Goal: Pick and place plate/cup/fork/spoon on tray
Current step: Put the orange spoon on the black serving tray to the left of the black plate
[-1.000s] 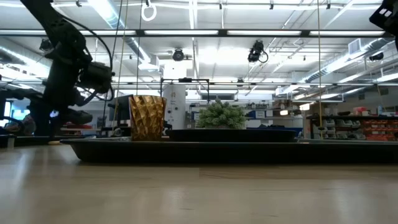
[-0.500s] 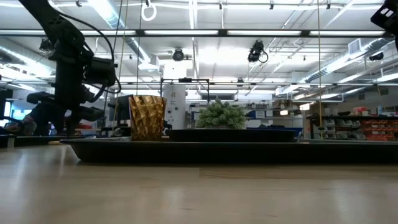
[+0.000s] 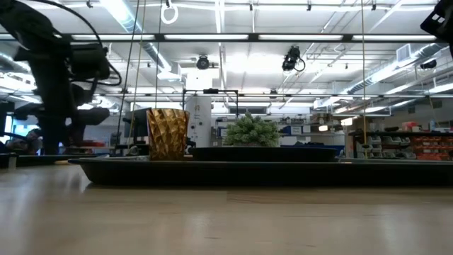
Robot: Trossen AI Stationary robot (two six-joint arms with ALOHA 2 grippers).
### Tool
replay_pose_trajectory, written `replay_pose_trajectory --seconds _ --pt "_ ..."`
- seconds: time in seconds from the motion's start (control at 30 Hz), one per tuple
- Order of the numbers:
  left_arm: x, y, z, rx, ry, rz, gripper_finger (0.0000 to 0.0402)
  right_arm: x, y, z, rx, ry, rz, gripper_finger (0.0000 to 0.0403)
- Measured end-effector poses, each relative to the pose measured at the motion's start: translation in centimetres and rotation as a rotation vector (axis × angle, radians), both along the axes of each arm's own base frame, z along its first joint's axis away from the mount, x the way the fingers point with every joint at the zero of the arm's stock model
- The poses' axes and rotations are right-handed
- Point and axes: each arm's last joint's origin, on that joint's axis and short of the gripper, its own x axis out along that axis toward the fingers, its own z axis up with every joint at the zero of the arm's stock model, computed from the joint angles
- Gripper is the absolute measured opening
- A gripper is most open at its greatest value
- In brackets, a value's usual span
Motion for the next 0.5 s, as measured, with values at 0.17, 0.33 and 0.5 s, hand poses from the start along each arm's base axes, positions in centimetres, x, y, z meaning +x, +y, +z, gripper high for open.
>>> replay_pose_trajectory --seconds 0.17,0.33,0.5 --pt "-1.6 -1.4 -1.3 -0.041 0.013 0.064 0.0133 0.0 0.0 0.0 -0.023 -0.006 0.019 0.0211" --pt "-2.2 -1.2 -2.7 -0.027 -0.022 0.153 0.0133 0.4 -0.4 0.0 -0.064 -0.015 0.022 0.0211" --pt "-1.6 0.1 -2.0 0.097 -0.078 0.137 0.0147 0.6 -0.6 0.0 -0.07 -0.003 0.031 0.021"
